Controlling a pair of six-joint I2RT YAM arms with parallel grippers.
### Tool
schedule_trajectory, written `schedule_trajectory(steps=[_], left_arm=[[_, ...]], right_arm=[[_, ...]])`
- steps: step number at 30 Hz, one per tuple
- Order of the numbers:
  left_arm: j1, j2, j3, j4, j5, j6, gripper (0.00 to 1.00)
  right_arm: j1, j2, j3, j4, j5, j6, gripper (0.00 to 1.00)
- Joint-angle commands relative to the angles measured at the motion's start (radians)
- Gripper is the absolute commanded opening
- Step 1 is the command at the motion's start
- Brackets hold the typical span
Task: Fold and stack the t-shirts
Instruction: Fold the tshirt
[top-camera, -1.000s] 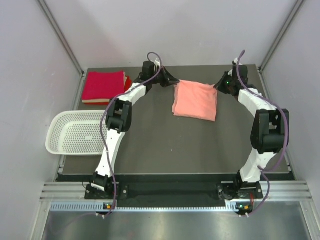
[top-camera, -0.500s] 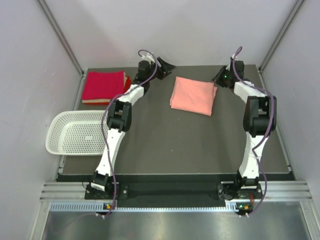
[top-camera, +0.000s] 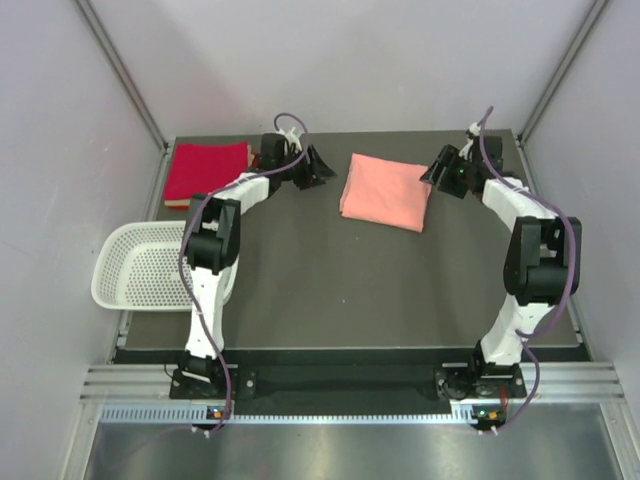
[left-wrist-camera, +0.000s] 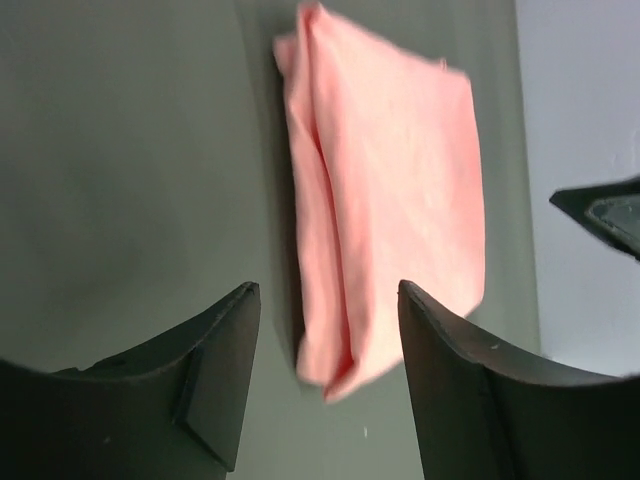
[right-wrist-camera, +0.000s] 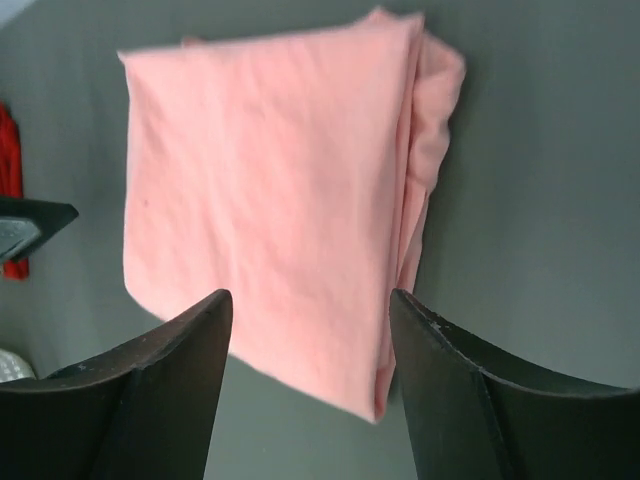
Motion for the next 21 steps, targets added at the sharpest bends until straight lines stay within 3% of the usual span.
schedule_trajectory(steps=[1, 10, 14, 18, 21], left_arm=[[-0.024, -0.133, -0.106, -0.050, 0.032, 0.147, 0.61], [-0.120, -0.122, -0.172, -0.137, -0.002, 0.252, 0.61], [-0.133, -0.096, -0.167, -0.148, -0.008, 0.253, 0.55], [-0.137, -0.069, -0.151, -0.162, -0.018, 0.253, 0.43], [-0.137, -0.052, -0.131, -0.197, -0.024, 0.258, 0.22]], right_arm=[[0.039, -0.058, -0.064, -0.058, -0.035, -0.069, 0.64], [0.074, -0.063, -0.196, -0.038, -0.024, -0.089, 0.59], [0.075, -0.061, -0.254, -0.001, -0.013, -0.092, 0.56], [0.075, -0.058, -0.287, 0.028, -0.016, -0.095, 0.47], [0.075, -0.059, -0.313, 0.056, -0.025, -0.093, 0.36]])
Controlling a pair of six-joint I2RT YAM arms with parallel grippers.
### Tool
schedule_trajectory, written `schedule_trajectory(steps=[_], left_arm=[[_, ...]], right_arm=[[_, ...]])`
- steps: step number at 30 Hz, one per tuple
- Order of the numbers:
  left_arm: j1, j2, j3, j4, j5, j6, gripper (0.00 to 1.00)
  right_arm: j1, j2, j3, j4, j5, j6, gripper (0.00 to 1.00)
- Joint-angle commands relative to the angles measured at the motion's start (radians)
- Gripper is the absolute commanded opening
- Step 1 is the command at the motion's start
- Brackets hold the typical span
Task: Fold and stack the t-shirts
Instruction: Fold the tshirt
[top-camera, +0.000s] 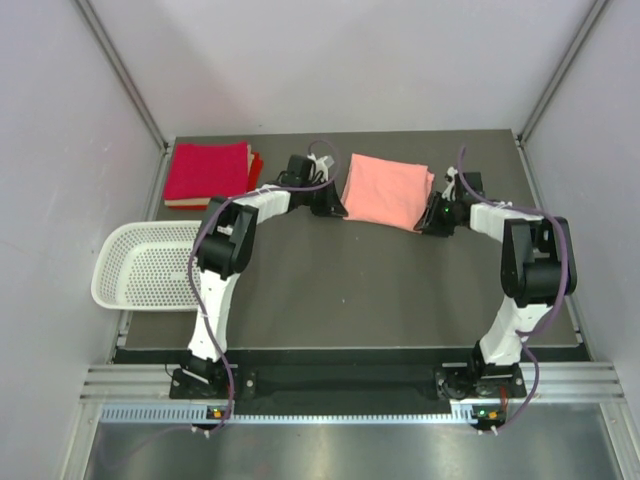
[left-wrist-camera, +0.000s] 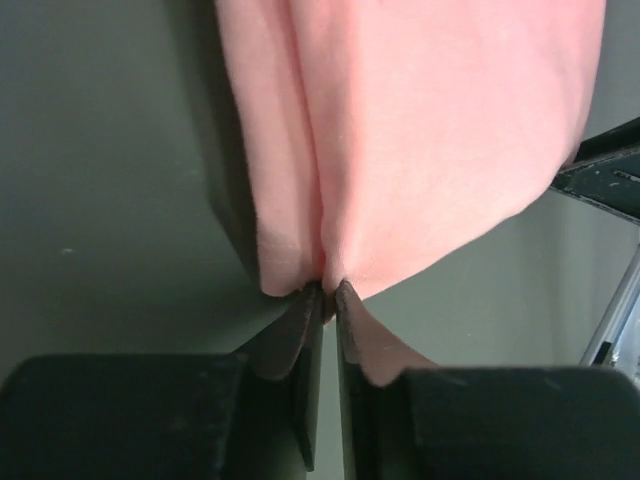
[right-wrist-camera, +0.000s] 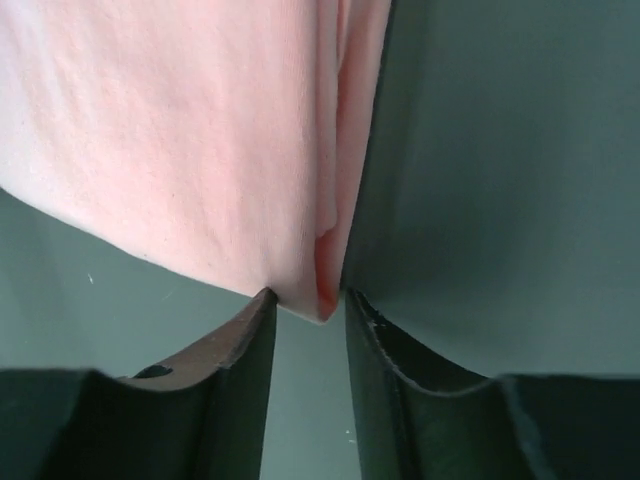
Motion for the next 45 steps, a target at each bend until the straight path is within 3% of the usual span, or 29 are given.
schedule_trajectory(steps=[1, 3, 5, 8, 11, 21, 23, 27, 31, 36, 41, 45], left_arm=[[0.005, 0.019, 0.036, -0.031, -0.003, 0.025, 0.13], [0.005, 0.016, 0.030, -0.042, 0.002, 0.021, 0.01], [0.005, 0.007, 0.027, -0.069, 0.005, 0.019, 0.00], [0.005, -0.024, 0.012, -0.108, -0.001, 0.021, 0.00], [0.005, -0.073, -0.039, -0.161, 0.006, 0.005, 0.00], [-0.021, -0.330, -0.450, -0.216, -0.046, -0.045, 0.00], [-0.027, -0.402, -0.535, -0.227, -0.081, -0.073, 0.10], [-0.027, -0.528, -0.599, -0.272, -0.141, -0.111, 0.43], [-0.024, -0.581, -0.495, -0.364, -0.159, -0.069, 0.53], [0.001, -0.461, -0.224, -0.402, -0.121, 0.097, 0.56], [0.057, -0.288, -0.043, -0.323, -0.044, 0.169, 0.56], [0.097, -0.153, 0.088, -0.335, 0.011, 0.231, 0.55]], right_arm=[[0.011, -0.028, -0.022, 0.082, -0.015, -0.021, 0.33], [0.011, -0.034, -0.037, 0.096, -0.022, -0.025, 0.23], [0.011, -0.039, -0.045, 0.096, -0.024, -0.031, 0.09], [0.011, -0.065, -0.074, 0.093, -0.027, -0.038, 0.00], [0.020, -0.118, -0.124, 0.082, -0.016, -0.038, 0.00], [0.106, -0.324, -0.393, 0.008, 0.041, 0.000, 0.04], [0.126, -0.390, -0.466, 0.004, 0.047, 0.024, 0.12], [0.147, -0.511, -0.520, -0.050, 0.045, 0.038, 0.32], [0.140, -0.559, -0.426, -0.142, 0.047, -0.030, 0.41], [0.065, -0.493, -0.240, -0.167, -0.017, -0.103, 0.46], [0.025, -0.280, 0.013, -0.110, -0.198, -0.212, 0.46], [-0.001, -0.113, 0.191, -0.113, -0.251, -0.253, 0.45]])
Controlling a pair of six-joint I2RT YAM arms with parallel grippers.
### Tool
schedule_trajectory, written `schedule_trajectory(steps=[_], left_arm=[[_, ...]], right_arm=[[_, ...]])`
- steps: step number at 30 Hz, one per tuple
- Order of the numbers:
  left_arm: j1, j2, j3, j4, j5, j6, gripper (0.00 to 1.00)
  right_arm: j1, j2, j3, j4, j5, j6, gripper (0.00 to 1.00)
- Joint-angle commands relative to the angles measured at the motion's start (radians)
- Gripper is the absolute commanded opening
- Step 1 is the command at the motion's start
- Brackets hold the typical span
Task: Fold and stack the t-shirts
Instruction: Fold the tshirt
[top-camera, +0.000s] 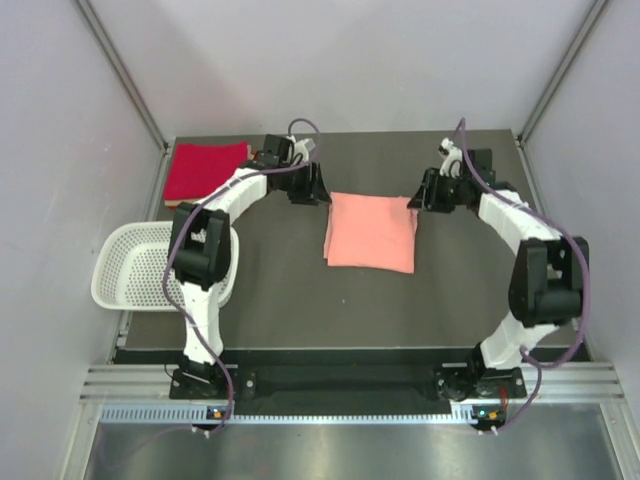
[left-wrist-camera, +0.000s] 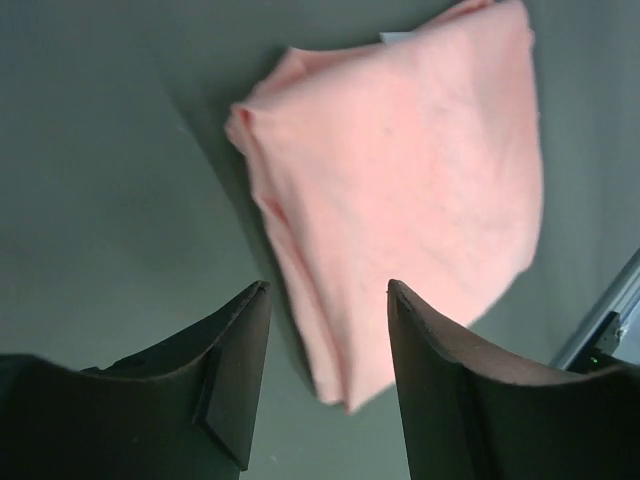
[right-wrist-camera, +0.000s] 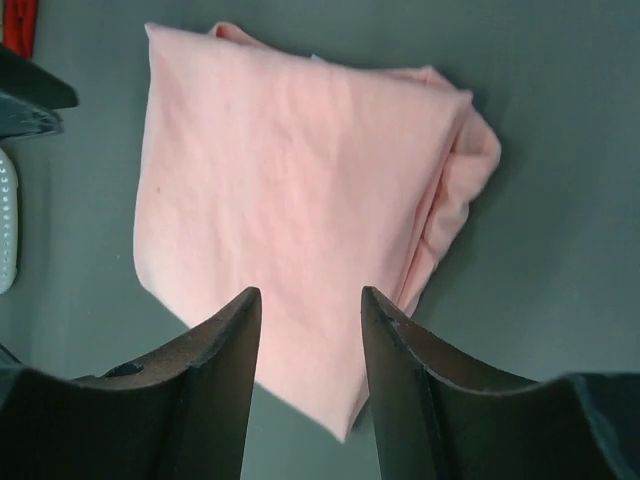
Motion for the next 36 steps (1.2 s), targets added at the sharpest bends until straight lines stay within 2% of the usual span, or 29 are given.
schedule_trajectory(steps=[1, 7, 15, 23, 27, 28, 30, 32, 35, 36], left_arm=[[0.034, 0.112, 0.111, -0.004, 0.087, 0.098, 0.55], [0.051, 0.272, 0.291, -0.011, 0.163, 0.132, 0.56], [0.053, 0.350, 0.340, 0.101, 0.239, 0.097, 0.57], [0.053, 0.416, 0.432, 0.113, 0.273, 0.094, 0.53], [0.053, 0.415, 0.437, 0.130, 0.307, 0.097, 0.39], [0.053, 0.413, 0.437, 0.136, 0.327, 0.094, 0.29], [0.053, 0.413, 0.437, 0.163, 0.342, 0.069, 0.22], [0.051, 0.413, 0.435, 0.180, 0.362, 0.051, 0.09], [0.051, 0.418, 0.437, 0.202, 0.382, 0.025, 0.00], [0.051, 0.421, 0.435, 0.202, 0.384, 0.019, 0.00]], right_arm=[[-0.023, 0.108, 0.128, 0.020, -0.094, -0.086, 0.45], [-0.040, 0.272, 0.257, 0.068, -0.128, -0.114, 0.49], [-0.062, 0.504, 0.401, 0.103, -0.192, -0.097, 0.49], [-0.106, 0.609, 0.471, 0.155, -0.289, -0.059, 0.45], [-0.109, 0.609, 0.448, 0.177, -0.316, -0.055, 0.42], [-0.109, 0.609, 0.445, 0.181, -0.330, -0.052, 0.42], [-0.111, 0.612, 0.439, 0.201, -0.355, -0.043, 0.42], [-0.109, 0.619, 0.442, 0.198, -0.373, -0.039, 0.42], [-0.109, 0.627, 0.449, 0.186, -0.381, -0.040, 0.43], [-0.109, 0.628, 0.446, 0.183, -0.379, -0.042, 0.43]])
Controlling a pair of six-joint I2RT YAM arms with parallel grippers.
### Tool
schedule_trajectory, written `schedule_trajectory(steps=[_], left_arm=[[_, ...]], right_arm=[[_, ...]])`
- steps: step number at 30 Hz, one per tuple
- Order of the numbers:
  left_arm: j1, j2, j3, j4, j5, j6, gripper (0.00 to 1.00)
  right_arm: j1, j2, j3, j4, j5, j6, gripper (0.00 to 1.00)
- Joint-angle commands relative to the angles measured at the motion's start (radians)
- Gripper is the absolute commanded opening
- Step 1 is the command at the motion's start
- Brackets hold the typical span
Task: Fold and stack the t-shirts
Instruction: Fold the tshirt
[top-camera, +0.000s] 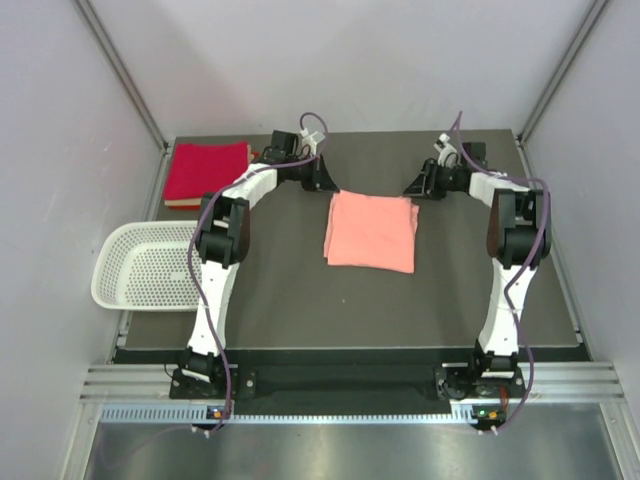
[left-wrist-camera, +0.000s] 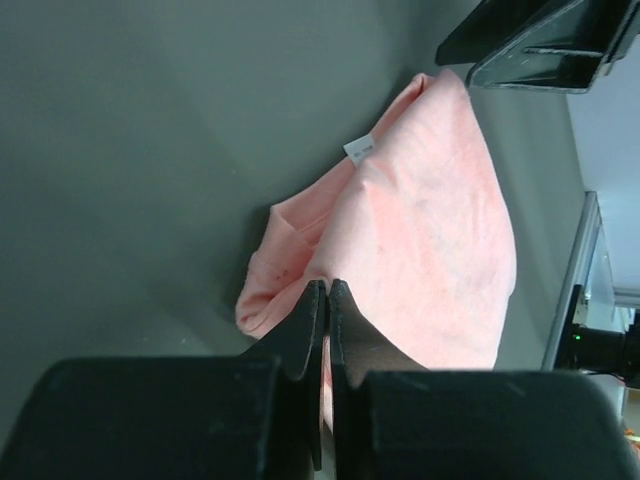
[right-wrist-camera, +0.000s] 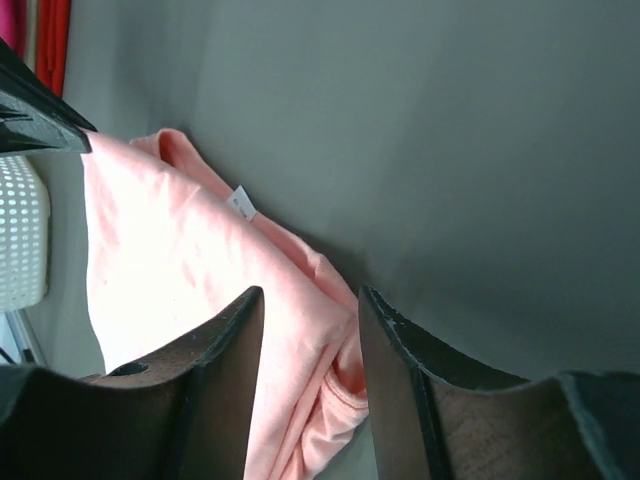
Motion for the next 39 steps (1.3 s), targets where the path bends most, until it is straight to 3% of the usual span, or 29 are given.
schedule_trajectory(steps=[1, 7, 13, 15, 20, 25, 33, 37, 39], left_arm=[[0.000, 0.000, 0.039, 0.079, 0.063, -0.022, 0.00], [0.001, 0.009, 0.037, 0.079, 0.059, -0.026, 0.00], [0.001, 0.023, 0.039, 0.076, 0.052, -0.032, 0.00], [0.003, 0.026, 0.041, 0.076, 0.052, -0.035, 0.00], [0.003, 0.021, 0.044, 0.073, 0.059, -0.042, 0.00], [0.003, -0.023, 0.036, 0.087, 0.052, -0.055, 0.00], [0.001, -0.046, 0.016, 0.132, 0.063, -0.109, 0.00], [0.001, -0.058, -0.005, 0.162, 0.055, -0.129, 0.00], [0.001, -0.049, -0.001, 0.162, 0.055, -0.132, 0.00]], right_arm=[[-0.005, 0.027, 0.024, 0.041, -0.048, -0.015, 0.44], [-0.004, 0.038, 0.038, 0.014, -0.038, -0.028, 0.48], [-0.004, 0.041, 0.037, 0.012, -0.058, -0.030, 0.41], [-0.004, 0.040, 0.037, 0.011, -0.060, -0.033, 0.37], [-0.005, 0.011, 0.027, 0.014, -0.037, -0.024, 0.08], [-0.004, -0.095, -0.035, 0.072, -0.011, 0.030, 0.00], [-0.004, -0.187, -0.105, 0.092, 0.034, 0.061, 0.07], [-0.004, -0.195, -0.125, 0.116, 0.040, 0.074, 0.26], [-0.004, -0.181, -0.120, 0.112, 0.034, 0.077, 0.26]])
